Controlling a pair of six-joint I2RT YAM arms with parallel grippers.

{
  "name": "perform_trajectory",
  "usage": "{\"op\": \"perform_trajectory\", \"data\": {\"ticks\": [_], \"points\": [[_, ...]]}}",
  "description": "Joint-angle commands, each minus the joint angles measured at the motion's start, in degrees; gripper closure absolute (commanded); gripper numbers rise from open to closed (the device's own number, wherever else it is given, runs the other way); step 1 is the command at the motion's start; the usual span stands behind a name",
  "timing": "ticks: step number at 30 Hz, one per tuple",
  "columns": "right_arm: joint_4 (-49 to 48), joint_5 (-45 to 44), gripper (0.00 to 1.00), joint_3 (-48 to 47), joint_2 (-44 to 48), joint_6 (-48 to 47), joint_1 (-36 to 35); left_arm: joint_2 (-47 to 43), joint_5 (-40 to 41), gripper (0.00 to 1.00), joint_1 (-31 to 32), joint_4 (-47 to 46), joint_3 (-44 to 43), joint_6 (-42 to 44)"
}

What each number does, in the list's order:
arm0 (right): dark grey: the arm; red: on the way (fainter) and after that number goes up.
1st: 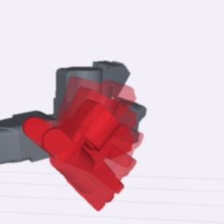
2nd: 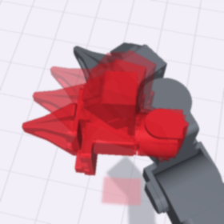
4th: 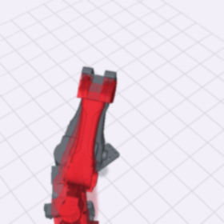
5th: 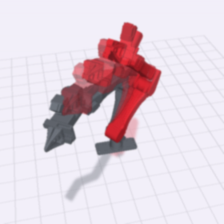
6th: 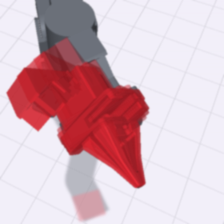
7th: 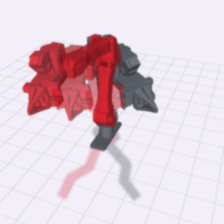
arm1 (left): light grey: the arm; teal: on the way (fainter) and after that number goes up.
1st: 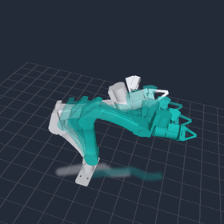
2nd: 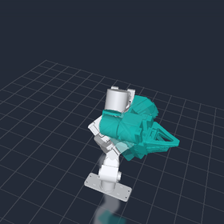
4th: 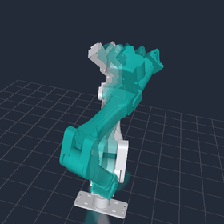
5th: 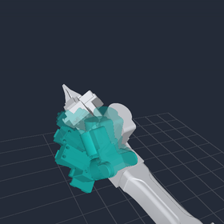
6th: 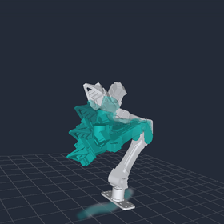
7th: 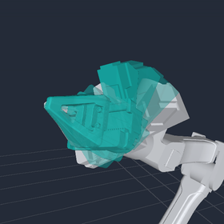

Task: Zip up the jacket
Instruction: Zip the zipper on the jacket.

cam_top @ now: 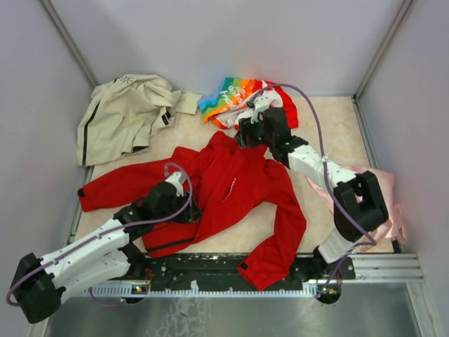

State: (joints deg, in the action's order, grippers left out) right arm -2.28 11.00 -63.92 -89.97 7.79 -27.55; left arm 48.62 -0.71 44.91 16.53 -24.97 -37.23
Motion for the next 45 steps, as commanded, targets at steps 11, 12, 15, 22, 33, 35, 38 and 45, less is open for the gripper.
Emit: {"op": "perform_trajectory", "data": {"ticks": [11, 12, 15, 22, 33, 35, 38, 45], "points": [[8.48, -11.59, 0.42, -14.34, -14.87, 1.01, -2.20, -3.86, 10.64, 0.41, -0.09, 1.52, -10.41, 6.96], [8.92, -11.34, 0.42, -14.13, -15.10, 0.94, -2.36, -2.48, 11.67, 0.41, -0.07, 0.59, -10.93, 7.17], [10.74, -11.30, 0.44, -13.75, -14.89, -0.28, -3.04, 1.74, 11.08, 0.40, -0.08, -3.79, -12.32, 8.57], [10.08, -14.06, 0.61, -2.60, -3.41, -1.51, -3.41, 11.01, 7.07, 0.39, -0.04, -6.73, -15.70, 9.06], [2.96, -13.12, 0.63, 21.02, 16.09, 4.82, -3.39, 16.23, 2.77, 0.38, 0.01, -9.97, -18.42, 10.91], [0.72, -12.69, 0.62, 24.50, 17.21, 6.46, -3.39, 17.57, 2.78, 0.38, 0.01, -9.91, -19.67, 11.89], [-2.72, -12.33, 0.58, 29.06, 17.13, 8.42, -3.51, 20.37, 4.12, 0.37, 0.01, -8.88, -23.00, 13.29], [-9.04, -13.73, 0.52, 37.60, 16.42, 13.25, -4.35, 29.63, 6.94, 0.34, 0.00, -7.94, -30.19, 15.10]]}}
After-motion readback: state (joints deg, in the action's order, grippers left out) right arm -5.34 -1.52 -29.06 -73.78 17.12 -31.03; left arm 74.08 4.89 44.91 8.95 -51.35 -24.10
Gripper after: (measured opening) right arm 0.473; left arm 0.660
